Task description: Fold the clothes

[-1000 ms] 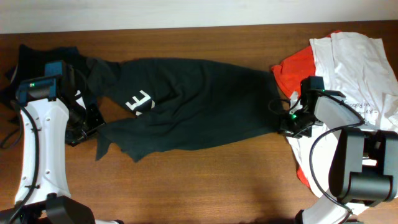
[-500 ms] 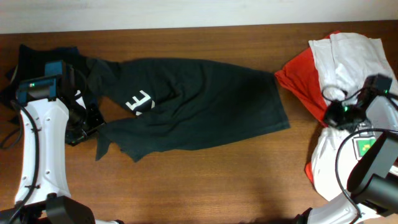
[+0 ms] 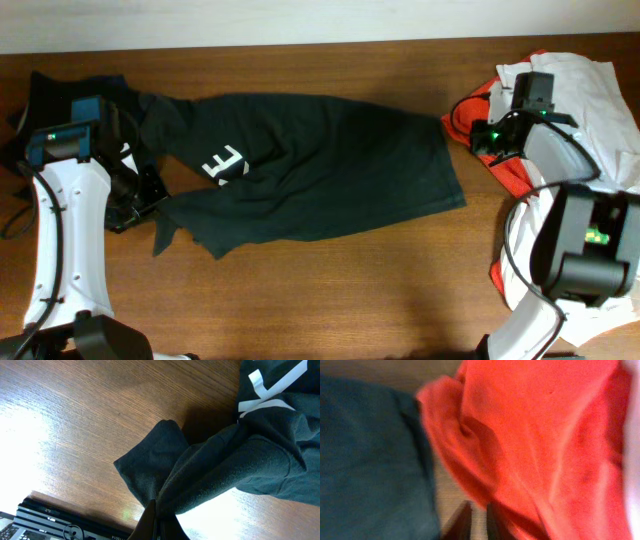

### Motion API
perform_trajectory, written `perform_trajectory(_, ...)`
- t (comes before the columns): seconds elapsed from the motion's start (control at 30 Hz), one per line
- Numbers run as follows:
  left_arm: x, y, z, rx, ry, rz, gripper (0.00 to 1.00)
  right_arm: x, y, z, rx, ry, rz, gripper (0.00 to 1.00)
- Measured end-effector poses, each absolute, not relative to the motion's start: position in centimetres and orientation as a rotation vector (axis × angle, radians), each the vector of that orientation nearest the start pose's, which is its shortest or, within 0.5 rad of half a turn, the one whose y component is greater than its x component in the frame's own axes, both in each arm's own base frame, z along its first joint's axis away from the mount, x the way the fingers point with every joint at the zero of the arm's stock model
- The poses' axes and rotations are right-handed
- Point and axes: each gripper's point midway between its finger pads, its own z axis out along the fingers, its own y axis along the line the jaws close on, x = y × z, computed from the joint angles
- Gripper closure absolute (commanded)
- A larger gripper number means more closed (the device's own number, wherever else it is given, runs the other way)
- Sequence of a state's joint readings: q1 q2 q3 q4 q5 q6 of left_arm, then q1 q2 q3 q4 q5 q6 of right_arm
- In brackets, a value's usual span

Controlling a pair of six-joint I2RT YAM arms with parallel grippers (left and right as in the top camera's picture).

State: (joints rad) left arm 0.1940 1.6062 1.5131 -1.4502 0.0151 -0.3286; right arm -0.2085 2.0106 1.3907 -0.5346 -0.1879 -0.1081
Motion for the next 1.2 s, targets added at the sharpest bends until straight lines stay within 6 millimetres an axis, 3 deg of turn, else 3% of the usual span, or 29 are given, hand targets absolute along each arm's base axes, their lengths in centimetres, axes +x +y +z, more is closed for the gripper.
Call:
perform_trajectory(0.1,28.1,5.3,16.9,-0.804,3.008,-0.026,1.0,46.7,-6.5,0.8,0.076,2.716,0.171,0.82)
perform_trajectory(0.23,28.1,5.2,16.9,-0.804,3.009,-0.027,1.0,47.6,-8.0,0.4,0.107,2.688,0.08,0.84)
perform_trajectory(0.3,28.1,5.2,16.9,-0.805,3.01,-0.029,1.0,47.4,-11.6,0.4,0.287,2.679,-0.085,0.83)
perform_trajectory(0.4,28.1,5.2,16.9,-0.804,3.009,-0.031,1.0,45.2,-18.3,0.5,0.603,2.641,-0.208,0.68)
perform_trajectory(0.47,28.2,5.2,16.9,-0.803,3.005,-0.031,1.0,44.0,-20.6,0.5,0.712,2.645,-0.133,0.49)
perform_trajectory(0.53,28.3,5.2,16.9,-0.802,3.003,-0.032,1.0,44.2,-19.6,1.0,0.67,2.668,-0.018,0.44)
perform_trajectory(0.63,28.3,5.2,16.9,-0.802,3.001,-0.033,1.0,45.2,-15.1,4.1,0.574,2.723,0.258,0.42)
perform_trajectory(0.77,28.5,5.3,16.9,-0.8,2.994,-0.033,1.0,42.3,-9.7,10.5,0.544,2.85,0.48,0.41)
perform_trajectory(0.87,28.6,5.3,16.9,-0.798,2.987,-0.033,1.0,38.0,-6.8,12.5,0.58,2.986,0.571,0.41)
perform_trajectory(0.93,28.8,5.3,16.9,-0.796,2.981,-0.034,1.0,36.5,-5.6,11.8,0.591,3.052,0.605,0.42)
perform_trajectory(1.03,29.0,5.4,16.9,-0.793,2.972,-0.035,1.0,33.9,-3.4,8.8,0.602,3.164,0.647,0.42)
perform_trajectory(1.2,29.1,5.4,16.9,-0.793,2.968,-0.035,1.0,32.4,-1.0,3.5,0.645,3.203,0.645,0.42)
